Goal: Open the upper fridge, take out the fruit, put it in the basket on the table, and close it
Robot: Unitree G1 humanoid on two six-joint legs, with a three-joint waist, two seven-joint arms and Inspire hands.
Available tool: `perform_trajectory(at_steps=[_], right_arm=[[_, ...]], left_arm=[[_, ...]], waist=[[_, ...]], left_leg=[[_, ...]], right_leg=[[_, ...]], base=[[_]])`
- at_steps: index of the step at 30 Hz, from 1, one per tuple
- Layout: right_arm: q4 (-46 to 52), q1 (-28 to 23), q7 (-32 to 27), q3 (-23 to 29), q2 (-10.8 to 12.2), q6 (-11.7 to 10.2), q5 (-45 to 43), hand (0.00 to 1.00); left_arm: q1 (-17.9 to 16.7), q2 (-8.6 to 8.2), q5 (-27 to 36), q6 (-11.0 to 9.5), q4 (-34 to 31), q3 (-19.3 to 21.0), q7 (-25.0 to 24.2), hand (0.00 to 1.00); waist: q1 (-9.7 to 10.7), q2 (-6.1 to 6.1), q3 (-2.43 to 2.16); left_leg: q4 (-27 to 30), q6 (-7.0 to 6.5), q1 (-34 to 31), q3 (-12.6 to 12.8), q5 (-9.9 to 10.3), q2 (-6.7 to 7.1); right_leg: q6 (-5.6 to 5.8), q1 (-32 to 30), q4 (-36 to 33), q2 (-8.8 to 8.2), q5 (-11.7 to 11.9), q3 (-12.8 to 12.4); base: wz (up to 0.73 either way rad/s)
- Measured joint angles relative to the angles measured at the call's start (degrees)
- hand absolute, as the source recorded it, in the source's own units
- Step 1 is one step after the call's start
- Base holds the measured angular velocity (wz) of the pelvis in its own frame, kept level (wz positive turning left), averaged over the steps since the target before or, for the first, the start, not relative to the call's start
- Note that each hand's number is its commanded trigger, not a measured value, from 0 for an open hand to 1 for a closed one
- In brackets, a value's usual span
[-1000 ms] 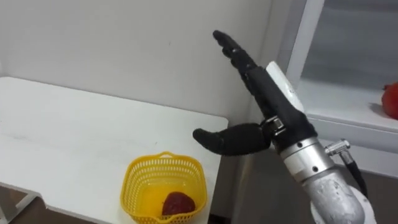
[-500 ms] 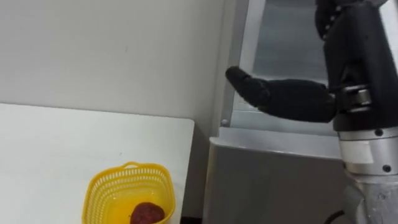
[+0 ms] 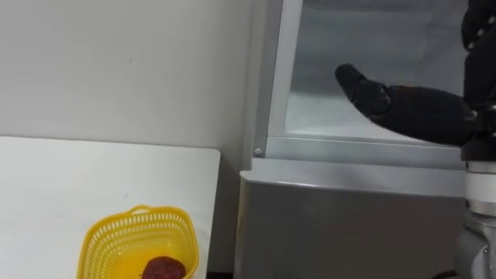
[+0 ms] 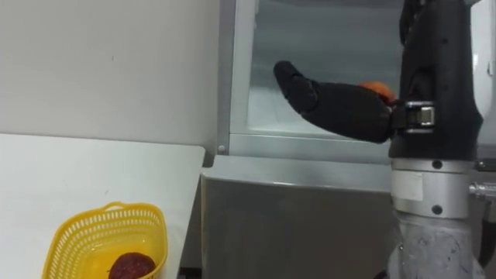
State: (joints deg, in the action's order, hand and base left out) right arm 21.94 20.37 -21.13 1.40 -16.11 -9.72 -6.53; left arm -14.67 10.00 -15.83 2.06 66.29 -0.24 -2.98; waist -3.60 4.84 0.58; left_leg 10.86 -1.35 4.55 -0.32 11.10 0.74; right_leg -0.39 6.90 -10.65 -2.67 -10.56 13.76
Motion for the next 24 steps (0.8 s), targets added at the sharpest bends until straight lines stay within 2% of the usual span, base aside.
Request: perform_trajectory(at_steps=[7,10,11,16,19,24], right_arm=[[-5.8,-2.0,-1.0,1.4,0.0,-0.2,0.0,0.00],[-10.3,-2.0,0.1,2.0,-0.7,0.2,0.8,0.00],[-11.3,-2.0,0.5,2.0,-1.4,1.2,1.6,0.00],[-13.8,-1.8,0.7,2.1,-2.7,2.8,5.1,0.00],[-17.3,-1.1,1.3,2.3,-3.3,3.7,8.9,0.00],[-23.6,1.4,2.0,2.6,-5.1,4.8,10.7,0.00]], left_arm=[[0.2,-0.01,-0.8,0.2,0.0,0.7,-1.1,0.00],[0.2,-0.02,-1.6,0.5,-0.1,1.2,-2.2,0.00],[0.2,-0.02,-1.6,0.6,-0.2,1.2,-2.5,0.00],[-0.2,-0.02,-1.8,1.1,-1.2,1.2,-2.5,0.00],[-0.4,-0.02,-1.8,1.7,-1.9,1.2,-2.5,0.00],[-0.8,0.54,-1.8,1.6,-3.0,1.2,-3.0,0.00]], waist=[[0.2,-0.21,-0.19],[0.1,-0.42,-0.62],[0.1,-0.51,-0.69],[0.1,-0.72,-0.65],[0.2,-0.34,-0.67],[0.3,0.53,-0.29]], left_leg=[[0.1,0.07,0.0,0.1,0.1,0.00],[0.1,0.08,0.0,0.0,0.1,0.01],[0.1,0.07,0.1,0.0,0.1,0.03],[0.1,0.08,0.1,-0.1,0.1,-0.03],[0.5,0.08,0.1,0.0,0.1,0.01],[0.5,0.08,0.0,-0.2,0.1,0.03]], right_leg=[[-0.04,-0.3,0.0,0.20,0.0,-1.0],[-0.05,-0.2,0.0,0.19,0.0,-1.0],[-0.05,-0.2,0.0,0.17,0.0,-1.0],[-0.05,-0.1,0.0,0.19,0.0,-0.7],[-0.05,0.1,0.0,0.14,0.0,-0.6],[-0.05,0.0,0.0,0.13,0.0,-0.6]], base=[[-0.06],[0.00],[0.00],[0.01],[0.01],[0.00]])
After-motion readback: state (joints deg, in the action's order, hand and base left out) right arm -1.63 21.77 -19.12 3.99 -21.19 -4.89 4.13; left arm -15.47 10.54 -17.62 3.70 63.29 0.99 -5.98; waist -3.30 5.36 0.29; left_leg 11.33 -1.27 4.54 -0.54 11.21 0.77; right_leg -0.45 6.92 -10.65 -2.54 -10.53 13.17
